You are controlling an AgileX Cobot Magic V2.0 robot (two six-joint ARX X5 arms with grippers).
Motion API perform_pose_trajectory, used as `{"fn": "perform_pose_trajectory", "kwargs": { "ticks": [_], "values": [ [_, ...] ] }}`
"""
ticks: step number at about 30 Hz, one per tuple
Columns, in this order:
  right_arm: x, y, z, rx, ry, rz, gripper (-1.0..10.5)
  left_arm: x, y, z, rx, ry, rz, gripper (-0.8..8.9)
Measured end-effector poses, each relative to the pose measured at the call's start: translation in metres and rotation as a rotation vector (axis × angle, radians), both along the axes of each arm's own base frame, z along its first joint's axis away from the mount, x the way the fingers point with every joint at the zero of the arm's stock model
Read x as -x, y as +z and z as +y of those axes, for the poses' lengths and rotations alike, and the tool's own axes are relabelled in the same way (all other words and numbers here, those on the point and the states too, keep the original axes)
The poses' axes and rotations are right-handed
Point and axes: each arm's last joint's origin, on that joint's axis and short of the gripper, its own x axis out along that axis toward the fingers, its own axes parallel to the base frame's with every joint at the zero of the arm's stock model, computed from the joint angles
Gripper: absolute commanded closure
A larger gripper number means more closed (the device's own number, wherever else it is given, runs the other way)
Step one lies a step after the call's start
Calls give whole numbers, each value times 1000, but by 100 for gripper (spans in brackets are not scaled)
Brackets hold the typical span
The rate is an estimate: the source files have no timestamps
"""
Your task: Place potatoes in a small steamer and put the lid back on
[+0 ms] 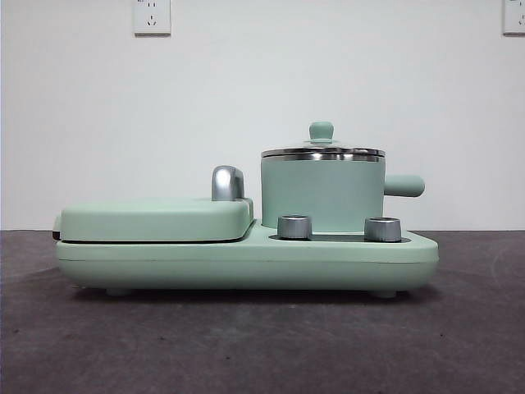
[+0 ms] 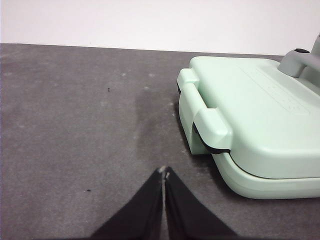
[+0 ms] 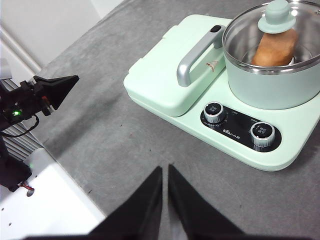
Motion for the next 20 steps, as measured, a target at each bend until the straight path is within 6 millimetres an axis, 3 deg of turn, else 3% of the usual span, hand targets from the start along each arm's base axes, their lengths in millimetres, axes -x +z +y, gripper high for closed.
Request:
{"fn": "perform_pose_trajectory", "kwargs": {
  "ticks": [6,9,20],
  "values": [
    [9,-1,-14,-57,-86,-77,931,0,0,0,0,0,0,809],
    [4,-13,-20,-86,-169,-142,931,0,0,0,0,0,0,809],
    [-21,-113,-42,-61,-514,-551,931,0,0,0,0,0,0,809]
  ]
}}
